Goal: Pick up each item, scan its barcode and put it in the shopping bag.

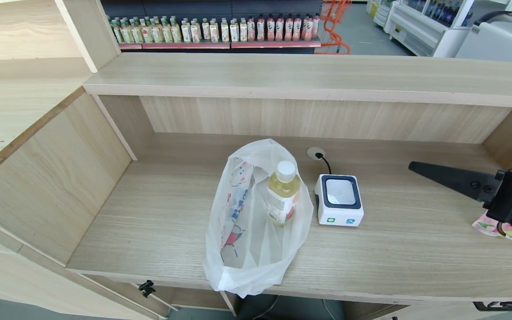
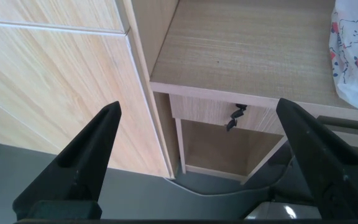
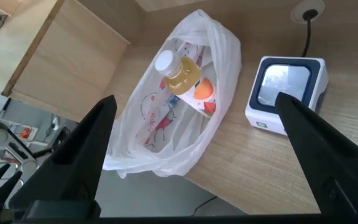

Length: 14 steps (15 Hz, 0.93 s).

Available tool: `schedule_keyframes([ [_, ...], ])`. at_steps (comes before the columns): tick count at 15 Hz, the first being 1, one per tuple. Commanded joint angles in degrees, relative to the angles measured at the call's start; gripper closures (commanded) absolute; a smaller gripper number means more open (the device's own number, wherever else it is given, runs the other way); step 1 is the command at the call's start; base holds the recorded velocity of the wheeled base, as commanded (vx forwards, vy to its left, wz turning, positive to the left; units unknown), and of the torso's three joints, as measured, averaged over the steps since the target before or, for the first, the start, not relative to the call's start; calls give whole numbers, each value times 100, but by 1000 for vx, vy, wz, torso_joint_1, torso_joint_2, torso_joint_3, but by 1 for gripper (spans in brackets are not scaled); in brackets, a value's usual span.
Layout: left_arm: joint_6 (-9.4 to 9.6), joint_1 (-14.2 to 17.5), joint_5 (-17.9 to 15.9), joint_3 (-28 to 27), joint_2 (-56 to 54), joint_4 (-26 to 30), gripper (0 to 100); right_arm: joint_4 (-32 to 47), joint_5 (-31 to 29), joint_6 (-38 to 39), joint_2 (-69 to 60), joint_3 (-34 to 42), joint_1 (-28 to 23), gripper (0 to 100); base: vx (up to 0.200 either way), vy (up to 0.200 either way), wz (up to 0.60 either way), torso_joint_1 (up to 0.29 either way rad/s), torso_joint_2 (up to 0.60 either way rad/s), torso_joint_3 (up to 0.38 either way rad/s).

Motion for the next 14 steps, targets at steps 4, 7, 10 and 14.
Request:
schedule_keyframes([
  [4,-1,1,3,0,-2,1,0,4,-16,32,79,-54,-247,0,-150,0,0,4,1,1],
  [7,8,1,-5,0,6,1,0,4,-394,76,378,-221,-827,0,0,0,0,0,0,0],
  [10,17,1,3,0,-2,1,0,347,-1001,770,624,-660,-1363,0,0,-200,0,6,6,-4],
  [14,17,1,-5,0,-2,1,0,2412,-1185,2229,554,-2032,-1943,0,0,-200,0,2,2,4],
])
